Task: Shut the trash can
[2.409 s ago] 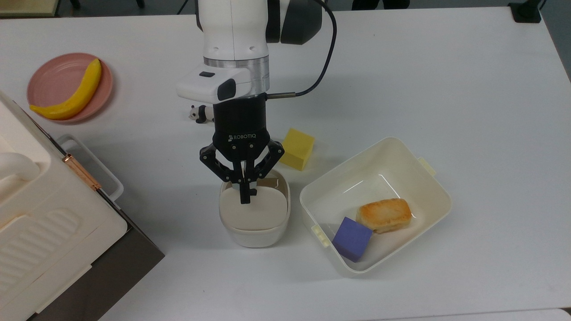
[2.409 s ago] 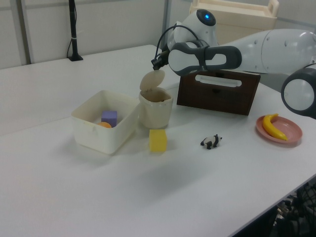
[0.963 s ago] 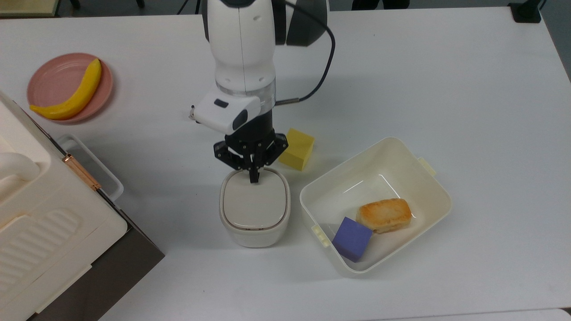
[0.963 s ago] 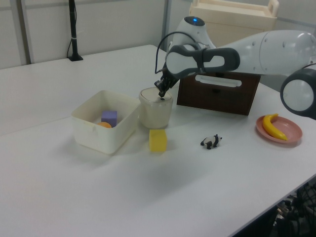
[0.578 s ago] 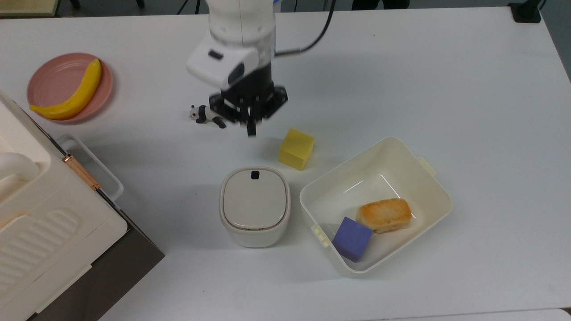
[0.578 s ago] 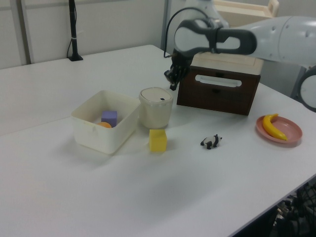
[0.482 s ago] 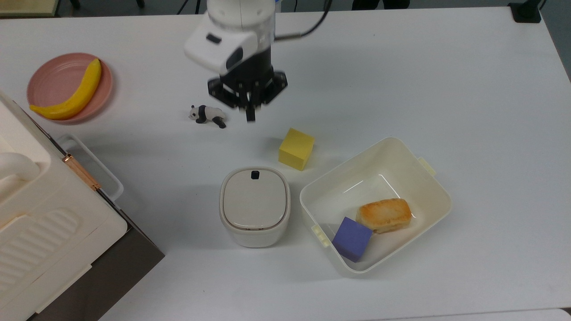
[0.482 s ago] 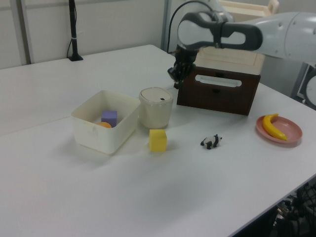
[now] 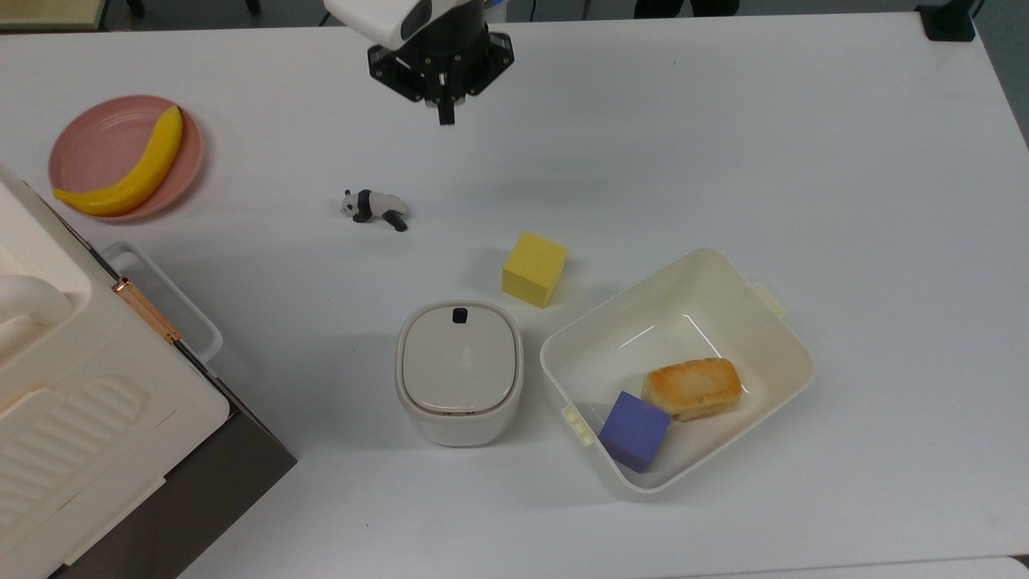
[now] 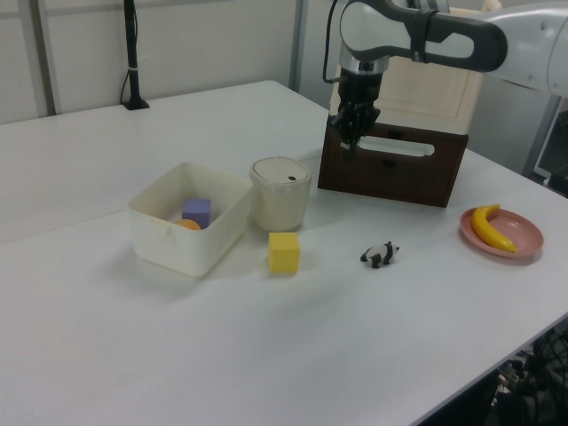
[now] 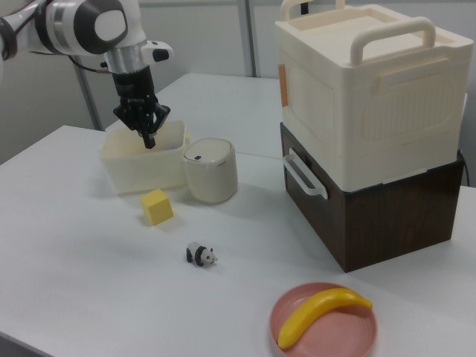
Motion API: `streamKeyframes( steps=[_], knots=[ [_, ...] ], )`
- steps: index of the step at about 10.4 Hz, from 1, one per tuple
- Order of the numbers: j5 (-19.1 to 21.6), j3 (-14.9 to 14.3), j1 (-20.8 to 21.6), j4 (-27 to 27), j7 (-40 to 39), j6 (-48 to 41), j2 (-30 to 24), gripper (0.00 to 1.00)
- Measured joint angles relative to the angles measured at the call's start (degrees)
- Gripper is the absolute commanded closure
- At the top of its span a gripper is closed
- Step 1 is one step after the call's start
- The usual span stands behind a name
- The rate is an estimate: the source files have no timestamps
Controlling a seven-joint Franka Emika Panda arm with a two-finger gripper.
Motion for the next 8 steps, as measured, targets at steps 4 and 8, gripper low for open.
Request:
streamKeyframes(
  steps=[4,8],
  knots=[
    [-0.2,-0.3,-0.5,-0.5,0.2,-3.7,-3.1,0.11],
    [-0.2,-0.3,-0.5,-0.5,0.2,-4.2,-3.5,0.00]
  ],
)
